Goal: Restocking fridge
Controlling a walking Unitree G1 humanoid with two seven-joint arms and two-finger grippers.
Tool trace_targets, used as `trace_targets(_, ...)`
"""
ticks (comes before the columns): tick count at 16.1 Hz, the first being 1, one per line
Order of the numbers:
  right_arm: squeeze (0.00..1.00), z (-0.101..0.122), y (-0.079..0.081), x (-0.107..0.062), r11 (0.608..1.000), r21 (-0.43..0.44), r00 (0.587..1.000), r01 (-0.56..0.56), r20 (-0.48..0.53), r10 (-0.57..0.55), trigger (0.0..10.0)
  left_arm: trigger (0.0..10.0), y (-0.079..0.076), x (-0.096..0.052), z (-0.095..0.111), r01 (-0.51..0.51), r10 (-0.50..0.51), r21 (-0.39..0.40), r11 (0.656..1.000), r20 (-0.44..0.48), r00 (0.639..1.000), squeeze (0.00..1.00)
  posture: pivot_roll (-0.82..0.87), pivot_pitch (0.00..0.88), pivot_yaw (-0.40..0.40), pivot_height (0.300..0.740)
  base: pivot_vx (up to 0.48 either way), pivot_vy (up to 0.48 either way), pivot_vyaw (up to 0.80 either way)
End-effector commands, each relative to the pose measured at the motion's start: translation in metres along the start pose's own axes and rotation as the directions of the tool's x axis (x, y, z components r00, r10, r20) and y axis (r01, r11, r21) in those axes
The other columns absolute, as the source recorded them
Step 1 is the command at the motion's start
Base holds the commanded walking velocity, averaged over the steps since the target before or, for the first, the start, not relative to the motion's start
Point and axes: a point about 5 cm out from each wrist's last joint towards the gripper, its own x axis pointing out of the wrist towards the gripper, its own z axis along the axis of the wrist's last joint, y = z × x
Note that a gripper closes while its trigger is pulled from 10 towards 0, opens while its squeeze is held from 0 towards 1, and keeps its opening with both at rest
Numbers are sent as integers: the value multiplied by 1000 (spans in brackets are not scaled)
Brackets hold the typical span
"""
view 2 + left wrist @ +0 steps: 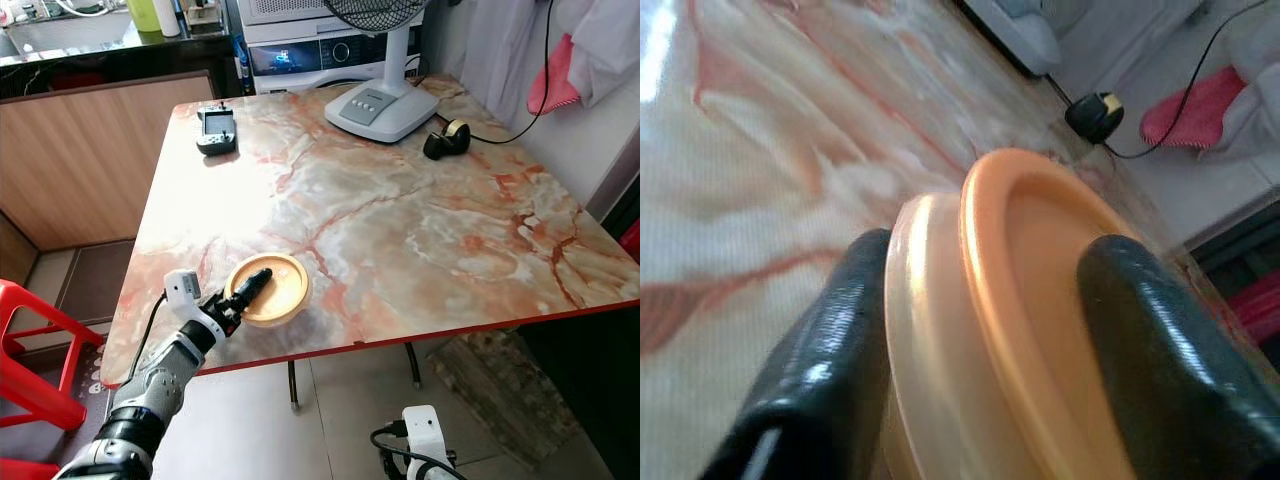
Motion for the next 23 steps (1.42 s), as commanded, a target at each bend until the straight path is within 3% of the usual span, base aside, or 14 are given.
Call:
trace_targets(1,0,1,1,0,1000,-6,1000,-7,0,7,10000,0,5,-2,3,-20,20,2,1000,16,1000,0,19,32,21,740,0,0,0)
trace_targets(12,0,2,-1,0,999,-46,1000,-14,-7,13,10000,0,9,0,13,-34,32,31,999,58,998,0,8,7,15,740,0,0,0)
trace_targets(17,0,2,-2,0,999,-34,1000,-1,-5,0,10000,0,10,3,65,-134,81,232,964,225,971,0,14,0,30,740,0,0,0)
trace_targets(18,0,2,-2,0,1000,-30,1000,1,-2,-1,10000,0,2,5,77,-149,57,373,916,245,968,0,18,0,36,740,0,0,0)
trace_targets(19,0,2,-2,0,1000,-29,1000,2,-1,-2,10000,7020,-4,7,81,-164,50,440,883,258,965,0,22,0,41,740,0,0,0)
trace_targets(20,0,3,-2,0,1000,-25,1000,4,1,-4,10000,10000,-6,7,83,-193,63,474,859,276,959,0,23,0,44,740,0,0,0)
trace_targets(21,0,3,-1,0,1000,-15,1000,7,5,-7,10000,10000,-7,8,85,-242,91,564,789,283,955,0,25,0,45,740,0,0,0)
trace_targets(23,0,3,-1,1,999,38,1000,18,14,-18,10000,10000,-5,5,87,-339,143,666,665,333,932,0,39,0,43,740,0,0,0)
